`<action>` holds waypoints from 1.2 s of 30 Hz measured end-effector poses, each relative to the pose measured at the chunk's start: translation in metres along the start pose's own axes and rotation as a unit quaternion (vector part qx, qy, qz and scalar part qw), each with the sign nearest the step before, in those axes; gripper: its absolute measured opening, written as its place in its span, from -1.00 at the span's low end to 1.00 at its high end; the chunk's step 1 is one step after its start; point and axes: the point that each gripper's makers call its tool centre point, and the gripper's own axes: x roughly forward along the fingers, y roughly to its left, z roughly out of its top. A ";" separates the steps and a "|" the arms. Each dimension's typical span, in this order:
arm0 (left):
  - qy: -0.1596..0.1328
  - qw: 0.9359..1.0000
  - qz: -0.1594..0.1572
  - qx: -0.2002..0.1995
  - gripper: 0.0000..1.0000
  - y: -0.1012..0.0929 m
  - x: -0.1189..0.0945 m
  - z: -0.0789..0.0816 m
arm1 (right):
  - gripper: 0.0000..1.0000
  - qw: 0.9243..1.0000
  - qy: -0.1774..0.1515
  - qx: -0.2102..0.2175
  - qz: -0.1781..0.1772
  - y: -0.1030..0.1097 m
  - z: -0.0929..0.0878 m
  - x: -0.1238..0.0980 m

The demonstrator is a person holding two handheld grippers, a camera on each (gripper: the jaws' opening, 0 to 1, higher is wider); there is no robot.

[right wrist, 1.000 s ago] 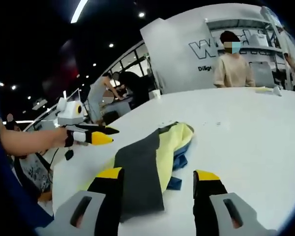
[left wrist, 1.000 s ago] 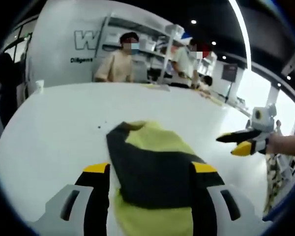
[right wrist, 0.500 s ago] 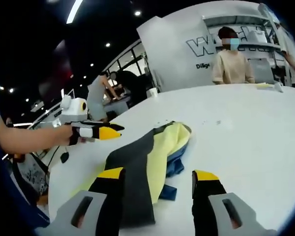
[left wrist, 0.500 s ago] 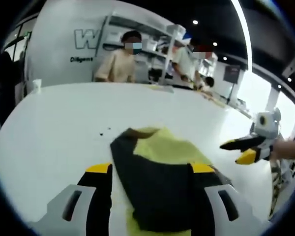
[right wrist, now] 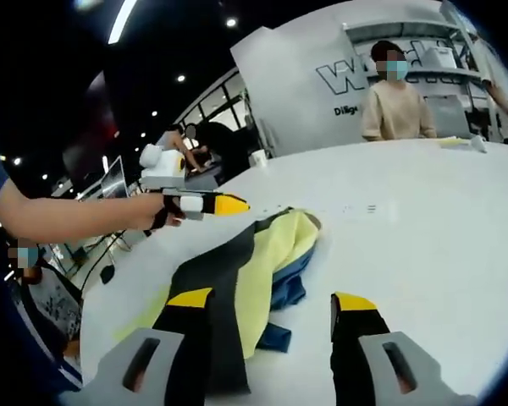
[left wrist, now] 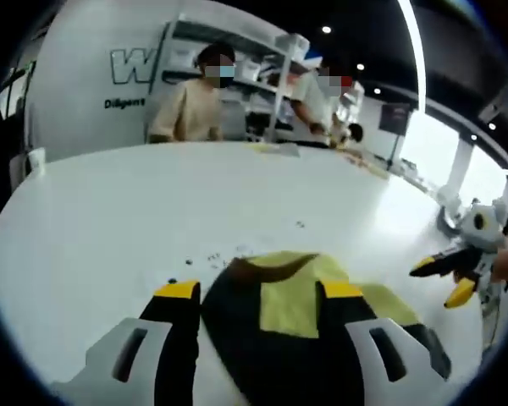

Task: Fold the garment on the visible template until the final outline fits inside the template.

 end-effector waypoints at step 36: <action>0.038 0.995 -0.092 -0.007 -0.40 0.019 0.056 -0.015 | 0.49 0.999 -0.021 -0.028 0.041 -0.002 -0.005 -0.028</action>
